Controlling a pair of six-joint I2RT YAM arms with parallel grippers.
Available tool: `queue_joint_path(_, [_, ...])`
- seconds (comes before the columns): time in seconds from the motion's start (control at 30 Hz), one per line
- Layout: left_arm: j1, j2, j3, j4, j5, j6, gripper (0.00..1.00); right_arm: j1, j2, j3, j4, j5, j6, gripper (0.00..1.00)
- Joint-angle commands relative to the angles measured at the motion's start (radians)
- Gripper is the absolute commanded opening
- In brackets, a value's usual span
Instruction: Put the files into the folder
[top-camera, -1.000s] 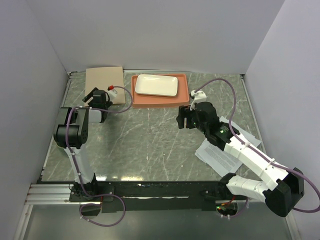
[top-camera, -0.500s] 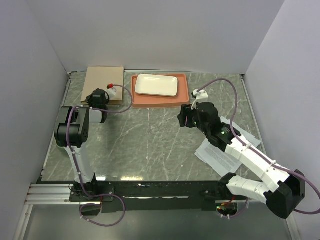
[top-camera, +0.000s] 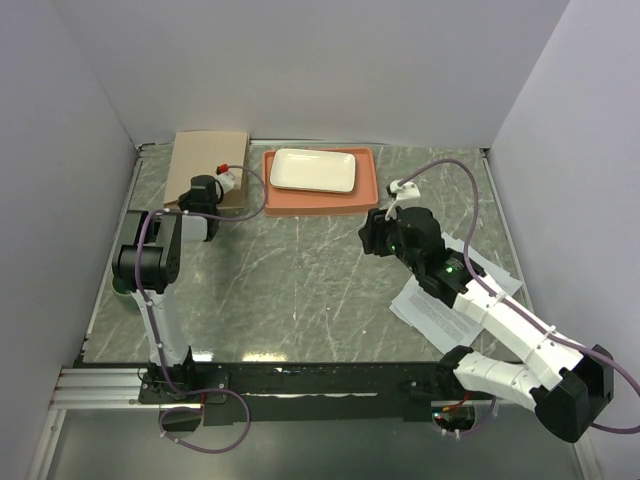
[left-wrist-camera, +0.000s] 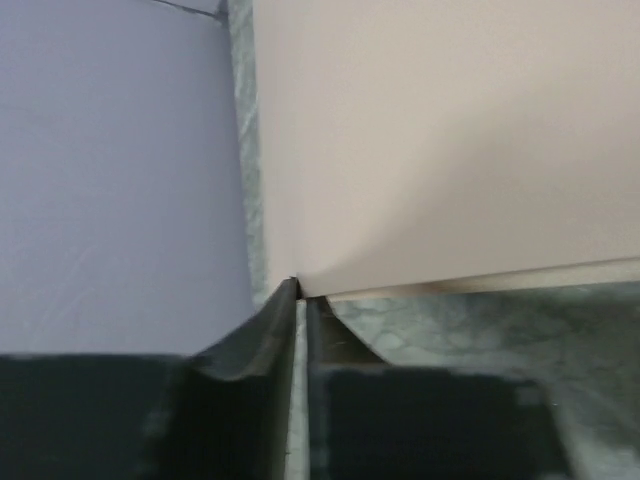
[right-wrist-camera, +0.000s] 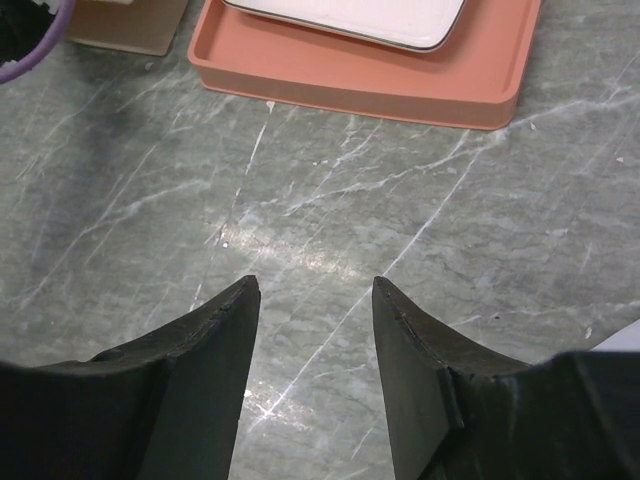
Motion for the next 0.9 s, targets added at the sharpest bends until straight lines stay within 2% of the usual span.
queue_joint_path(0.0, [-0.016, 0.006, 0.071, 0.037, 0.038, -0.043, 0.01, 0.006, -0.040, -0.009, 0.029, 0.016, 0.006, 0.55])
queue_joint_path(0.2, [-0.014, -0.066, 0.028, 0.028, 0.038, -0.070, 0.01, 0.006, -0.054, -0.012, 0.026, 0.007, 0.012, 0.51])
queue_joint_path(0.33, [-0.009, -0.208, -0.038, -0.047, 0.050, -0.144, 0.01, 0.006, -0.065, -0.014, 0.023, 0.000, 0.014, 0.49])
queue_joint_path(0.4, [-0.002, -0.278, -0.044, -0.134, 0.069, -0.232, 0.01, 0.006, -0.074, -0.019, 0.022, -0.005, 0.015, 0.48])
queue_joint_path(0.43, [0.001, -0.349, -0.044, -0.242, 0.099, -0.265, 0.01, 0.006, -0.077, -0.020, 0.023, -0.005, 0.015, 0.48])
queue_joint_path(0.6, [0.018, -0.572, -0.035, -0.545, 0.217, -0.461, 0.01, 0.006, -0.092, -0.029, 0.025, -0.028, 0.022, 0.46])
queue_joint_path(0.77, [0.018, -0.814, -0.044, -0.890, 0.325, -0.590, 0.01, 0.007, -0.083, -0.032, 0.025, -0.077, 0.048, 0.46])
queue_joint_path(0.87, [0.017, -0.951, -0.070, -0.993, 0.351, -0.616, 0.01, 0.010, -0.048, -0.025, 0.028, -0.150, 0.089, 0.46])
